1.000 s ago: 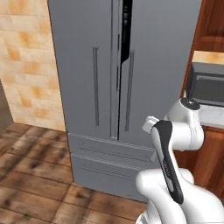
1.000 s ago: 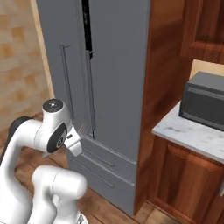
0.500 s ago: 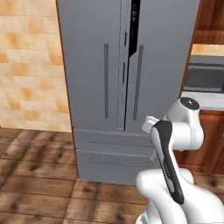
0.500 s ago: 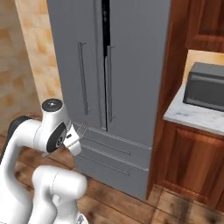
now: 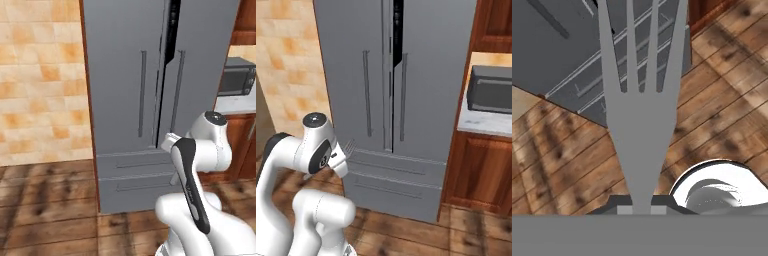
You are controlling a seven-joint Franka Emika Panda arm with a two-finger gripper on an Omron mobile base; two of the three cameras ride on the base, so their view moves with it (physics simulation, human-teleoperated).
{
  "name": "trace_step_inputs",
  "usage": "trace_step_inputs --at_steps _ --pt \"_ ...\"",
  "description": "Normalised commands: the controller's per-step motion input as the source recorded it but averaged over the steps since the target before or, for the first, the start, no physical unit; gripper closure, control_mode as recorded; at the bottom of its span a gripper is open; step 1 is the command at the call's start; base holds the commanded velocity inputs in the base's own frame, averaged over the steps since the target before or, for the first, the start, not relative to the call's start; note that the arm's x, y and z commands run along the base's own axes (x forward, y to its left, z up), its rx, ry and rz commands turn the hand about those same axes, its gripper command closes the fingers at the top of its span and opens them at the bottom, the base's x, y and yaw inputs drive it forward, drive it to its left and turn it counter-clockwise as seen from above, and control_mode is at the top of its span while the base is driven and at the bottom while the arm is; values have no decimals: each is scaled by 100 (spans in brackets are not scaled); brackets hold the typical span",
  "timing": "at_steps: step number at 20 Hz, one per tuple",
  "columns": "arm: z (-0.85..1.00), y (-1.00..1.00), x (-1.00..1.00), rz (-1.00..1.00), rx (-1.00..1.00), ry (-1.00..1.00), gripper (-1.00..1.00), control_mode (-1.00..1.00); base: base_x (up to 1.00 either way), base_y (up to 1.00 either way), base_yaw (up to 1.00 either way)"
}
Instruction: Take the fork and place it on the left side of the plate. Then take the spoon and place it on the right side of the plate. Make sure they're directly next to the plate.
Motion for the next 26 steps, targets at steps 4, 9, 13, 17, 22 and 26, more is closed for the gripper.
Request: trace_step_inputs --at_steps 4,9,13,17,22,26 --pt "0 0 0 0 0 0 100 100 -49 70 -50" --pt "0 0 0 0 0 0 100 100 -58 59 -57" --pt "0 0 0 0 0 0 100 100 -61 56 -58" --pt "0 0 0 0 0 0 100 100 -62 55 -57" --pt "0 0 0 0 0 0 100 100 -61 53 -55" --pt "0 0 0 0 0 0 100 100 -63 38 -47"
